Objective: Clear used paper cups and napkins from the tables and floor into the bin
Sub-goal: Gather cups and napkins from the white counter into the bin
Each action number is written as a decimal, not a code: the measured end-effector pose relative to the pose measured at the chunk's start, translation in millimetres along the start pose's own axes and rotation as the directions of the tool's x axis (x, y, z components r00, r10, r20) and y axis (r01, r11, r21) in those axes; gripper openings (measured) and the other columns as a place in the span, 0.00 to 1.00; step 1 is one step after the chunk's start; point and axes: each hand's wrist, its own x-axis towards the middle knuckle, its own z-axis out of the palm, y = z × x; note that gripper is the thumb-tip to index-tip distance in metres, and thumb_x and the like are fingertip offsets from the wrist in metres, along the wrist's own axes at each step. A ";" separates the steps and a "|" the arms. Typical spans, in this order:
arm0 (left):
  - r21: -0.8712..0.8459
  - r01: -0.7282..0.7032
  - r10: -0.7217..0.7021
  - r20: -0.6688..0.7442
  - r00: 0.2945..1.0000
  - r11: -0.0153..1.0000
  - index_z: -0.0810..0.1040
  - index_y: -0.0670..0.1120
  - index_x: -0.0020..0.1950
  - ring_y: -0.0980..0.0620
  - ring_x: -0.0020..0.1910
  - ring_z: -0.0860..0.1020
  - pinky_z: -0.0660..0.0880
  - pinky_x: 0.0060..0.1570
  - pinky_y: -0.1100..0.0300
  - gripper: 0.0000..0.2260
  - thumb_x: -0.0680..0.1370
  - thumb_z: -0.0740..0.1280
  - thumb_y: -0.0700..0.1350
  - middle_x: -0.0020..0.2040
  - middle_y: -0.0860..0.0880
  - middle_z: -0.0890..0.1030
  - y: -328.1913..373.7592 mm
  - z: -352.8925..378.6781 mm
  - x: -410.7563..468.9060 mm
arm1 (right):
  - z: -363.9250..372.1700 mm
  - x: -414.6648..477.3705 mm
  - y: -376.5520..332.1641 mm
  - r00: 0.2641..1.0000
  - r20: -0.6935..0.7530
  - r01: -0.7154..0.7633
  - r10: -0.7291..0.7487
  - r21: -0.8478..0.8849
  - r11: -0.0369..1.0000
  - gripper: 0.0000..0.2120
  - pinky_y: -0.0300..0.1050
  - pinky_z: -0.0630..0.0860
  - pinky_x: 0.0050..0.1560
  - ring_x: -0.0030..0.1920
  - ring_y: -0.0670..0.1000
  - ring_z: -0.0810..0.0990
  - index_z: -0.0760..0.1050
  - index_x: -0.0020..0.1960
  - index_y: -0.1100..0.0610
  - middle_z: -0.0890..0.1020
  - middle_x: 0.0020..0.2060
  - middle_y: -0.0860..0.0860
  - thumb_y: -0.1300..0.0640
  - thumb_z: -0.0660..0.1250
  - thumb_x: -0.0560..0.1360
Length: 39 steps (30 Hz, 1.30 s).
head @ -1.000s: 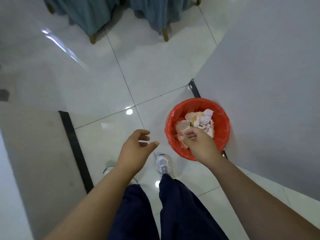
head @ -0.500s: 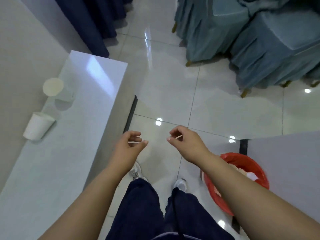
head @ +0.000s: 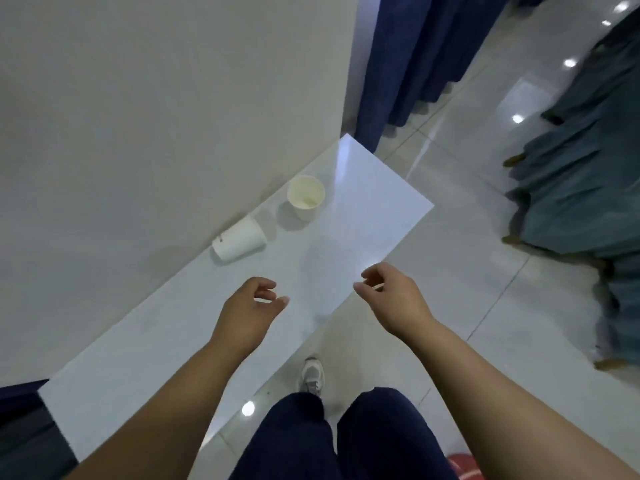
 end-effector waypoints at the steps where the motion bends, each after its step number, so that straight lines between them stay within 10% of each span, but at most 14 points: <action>1: 0.004 0.024 -0.023 -0.019 1.000 1.000 0.74 0.51 0.56 0.56 0.47 0.78 0.70 0.39 0.65 0.12 0.74 0.70 0.50 0.51 0.53 0.78 -4.5 -7.8 7.4 | 4.7 11.2 -9.4 1.000 0.014 0.007 -0.006 -0.029 1.000 0.14 0.46 0.77 0.49 0.49 0.47 0.77 0.73 0.59 0.52 0.78 0.51 0.46 0.48 0.65 0.76; 18: 0.530 0.161 -0.116 -0.117 0.986 0.832 0.50 0.51 0.77 0.43 0.72 0.54 0.61 0.68 0.49 0.39 0.74 0.70 0.52 0.75 0.48 0.54 -20.8 -31.6 176.2 | 53.9 234.6 -82.9 0.921 0.284 0.387 -0.265 -0.617 0.686 0.50 0.54 0.64 0.68 0.74 0.62 0.53 0.38 0.77 0.54 0.42 0.77 0.56 0.48 0.72 0.71; 24: 0.648 0.195 -0.187 -0.082 0.979 0.736 0.44 0.47 0.77 0.43 0.74 0.53 0.60 0.69 0.47 0.44 0.73 0.70 0.54 0.77 0.48 0.51 -32.9 -23.8 221.0 | 65.1 280.1 -87.5 0.854 0.446 0.514 -0.266 -0.649 0.561 0.45 0.54 0.67 0.64 0.72 0.63 0.55 0.40 0.77 0.51 0.45 0.77 0.53 0.48 0.68 0.73; 31: 0.713 0.231 -0.234 -0.096 0.967 0.662 0.55 0.47 0.73 0.43 0.64 0.66 0.69 0.59 0.49 0.34 0.74 0.70 0.52 0.66 0.45 0.65 -37.2 -10.3 225.4 | 62.4 265.3 -75.5 0.915 0.354 0.370 -0.193 -0.548 0.750 0.42 0.52 0.72 0.55 0.65 0.61 0.62 0.50 0.75 0.51 0.56 0.71 0.53 0.46 0.71 0.70; 39: 0.504 0.162 -0.189 0.002 0.982 0.848 0.60 0.45 0.72 0.41 0.61 0.72 0.71 0.59 0.47 0.34 0.71 0.73 0.48 0.65 0.43 0.70 -57.3 7.7 186.9 | 49.5 214.4 -50.5 0.976 0.207 -0.059 0.066 -0.039 0.998 0.39 0.45 0.70 0.54 0.63 0.52 0.70 0.55 0.75 0.52 0.62 0.70 0.52 0.42 0.69 0.71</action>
